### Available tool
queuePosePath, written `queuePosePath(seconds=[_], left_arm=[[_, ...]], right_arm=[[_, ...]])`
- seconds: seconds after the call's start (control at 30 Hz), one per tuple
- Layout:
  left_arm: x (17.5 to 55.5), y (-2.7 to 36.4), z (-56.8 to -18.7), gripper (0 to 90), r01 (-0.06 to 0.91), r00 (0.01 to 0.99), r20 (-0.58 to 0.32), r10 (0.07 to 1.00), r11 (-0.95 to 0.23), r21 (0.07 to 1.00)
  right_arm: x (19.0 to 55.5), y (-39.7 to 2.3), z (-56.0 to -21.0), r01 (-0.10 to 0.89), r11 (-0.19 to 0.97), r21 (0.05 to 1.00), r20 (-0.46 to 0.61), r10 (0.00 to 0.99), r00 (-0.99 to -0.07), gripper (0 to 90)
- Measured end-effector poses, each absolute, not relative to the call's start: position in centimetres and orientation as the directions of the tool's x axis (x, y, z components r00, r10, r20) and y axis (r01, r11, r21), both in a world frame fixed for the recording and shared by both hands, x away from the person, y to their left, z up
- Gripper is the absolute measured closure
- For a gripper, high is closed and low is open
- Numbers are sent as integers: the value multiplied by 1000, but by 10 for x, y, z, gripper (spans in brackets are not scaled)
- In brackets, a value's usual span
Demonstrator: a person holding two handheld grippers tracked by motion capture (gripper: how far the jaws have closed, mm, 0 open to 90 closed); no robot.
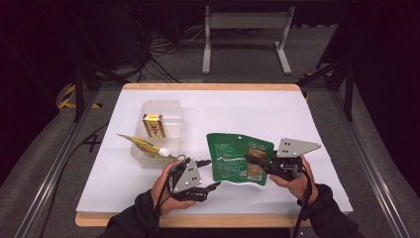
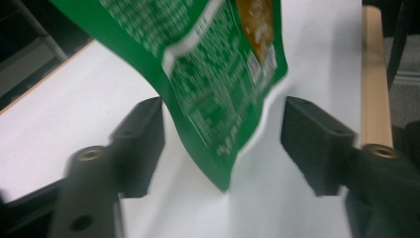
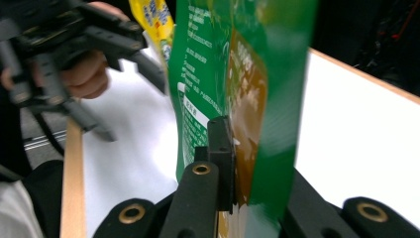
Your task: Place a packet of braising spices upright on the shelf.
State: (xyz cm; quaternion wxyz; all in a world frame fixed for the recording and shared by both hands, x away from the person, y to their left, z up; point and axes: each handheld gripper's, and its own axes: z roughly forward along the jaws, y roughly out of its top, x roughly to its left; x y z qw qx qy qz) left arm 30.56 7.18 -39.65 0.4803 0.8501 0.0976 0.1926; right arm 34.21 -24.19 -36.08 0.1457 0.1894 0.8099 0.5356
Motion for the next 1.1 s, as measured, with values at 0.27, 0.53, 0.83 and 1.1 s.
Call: queuePosePath(seconds=[0.27,0.53,0.83,1.1], left_arm=[[280,100,-407,263,32,930,173,325,-538,842],[276,146,-426,214,171,885,113,451,-541,823],[283,187,-432,192,254,817,78,571,-478,841],[284,207,-434,173,280,783,75,618,-457,845]], right_arm=[[351,-245,-357,143,345,928,-60,517,-854,890],[365,-242,-354,133,325,936,-71,545,-835,891],[381,-224,-347,114,295,949,-67,542,-838,891],[398,-200,-340,105,271,957,-62,544,-837,891]])
